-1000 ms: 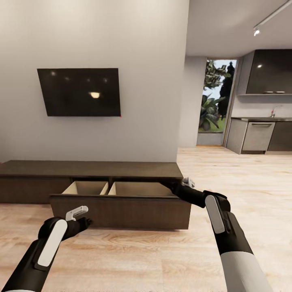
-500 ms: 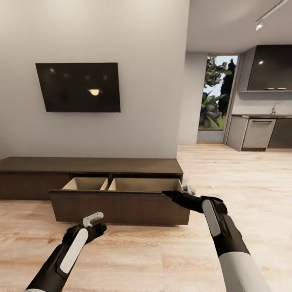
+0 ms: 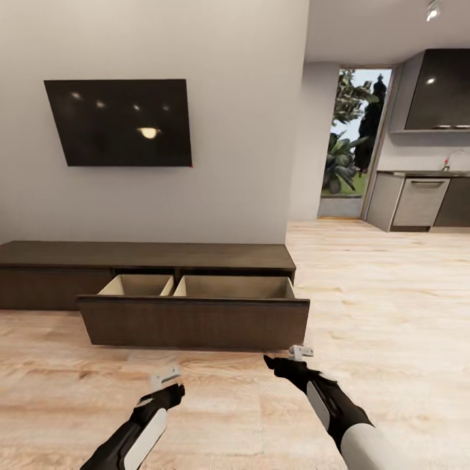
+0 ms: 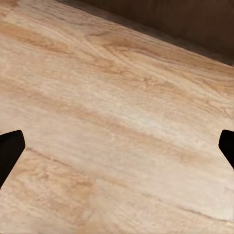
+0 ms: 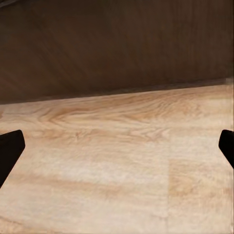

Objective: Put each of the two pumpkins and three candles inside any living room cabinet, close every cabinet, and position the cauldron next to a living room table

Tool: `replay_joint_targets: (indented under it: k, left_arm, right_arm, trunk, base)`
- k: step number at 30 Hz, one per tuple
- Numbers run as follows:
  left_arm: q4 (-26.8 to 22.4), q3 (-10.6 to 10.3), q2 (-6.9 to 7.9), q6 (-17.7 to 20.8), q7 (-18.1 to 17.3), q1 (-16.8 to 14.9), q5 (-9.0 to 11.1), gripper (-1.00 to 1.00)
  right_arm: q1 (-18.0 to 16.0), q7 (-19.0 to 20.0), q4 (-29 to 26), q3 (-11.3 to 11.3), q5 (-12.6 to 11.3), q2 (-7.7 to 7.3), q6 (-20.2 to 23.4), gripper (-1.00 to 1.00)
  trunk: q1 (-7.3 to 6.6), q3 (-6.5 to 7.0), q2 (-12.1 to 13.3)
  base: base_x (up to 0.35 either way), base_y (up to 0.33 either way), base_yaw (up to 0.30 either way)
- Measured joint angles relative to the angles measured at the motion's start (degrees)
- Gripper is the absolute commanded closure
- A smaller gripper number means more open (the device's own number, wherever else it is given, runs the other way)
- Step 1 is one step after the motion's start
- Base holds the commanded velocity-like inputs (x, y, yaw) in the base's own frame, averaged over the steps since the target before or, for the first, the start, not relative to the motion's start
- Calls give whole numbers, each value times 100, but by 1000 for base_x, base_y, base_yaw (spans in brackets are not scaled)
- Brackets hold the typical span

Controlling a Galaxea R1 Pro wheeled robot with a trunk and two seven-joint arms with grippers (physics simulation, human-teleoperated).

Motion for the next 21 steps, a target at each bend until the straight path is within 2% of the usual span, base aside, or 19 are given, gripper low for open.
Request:
replay_joint_targets:
  k: [4, 6, 8, 9, 12, 14, 19, 21]
  left_arm:
    - [485, -397, -34, -728, -7, 0, 16, -100]
    - [661, -504, -160, -958, -8, 0, 3, -100]
    - [738, -582, -283, -1059, -5, -1, -131, -100]
    - [752, -593, -304, -1077, -6, -1, -203, -100]
    - [824, -617, -372, -1134, -8, -14, -666, -100]
    - [826, -622, -426, -1153, -8, -34, -852, -100]
    - [855, -624, -474, -1163, -34, -55, -946, -100]
    - [849, -624, -477, -1164, -133, -84, -959, -100]
  right_arm:
    - [1, -353, 451, 9, 35, 13, -797, -100]
    - [1, -704, 622, 19, 40, 14, -1136, -100]
    - [4, -1019, 745, 24, 40, 20, -1410, -100]
    - [3, -1075, 772, 25, 40, 21, -1479, -100]
    - [4, -1229, 967, 23, 37, 24, -1850, -100]
    - [3, -1272, 1094, 16, 25, 25, -2079, -100]
    - [1, -1295, 1155, 24, 42, 38, -2687, -100]
    - [1, -1298, 1163, 28, 46, 41, -2794, -100]
  trunk:
    - [10, -89, -6]
    - [15, -133, -8]
    - [21, -178, -11]
    - [23, -200, -13]
    - [31, -266, -17]
    - [36, -311, -19]
    - [49, -421, -26]
    - [54, -466, -29]
  base:
    - [0, 0, 0]
    - [0, 0, 0]
    - [0, 0, 0]
    - [0, 0, 0]
    - [0, 0, 0]
    - [0, 0, 0]
    - [0, 0, 0]
    - [0, 0, 0]
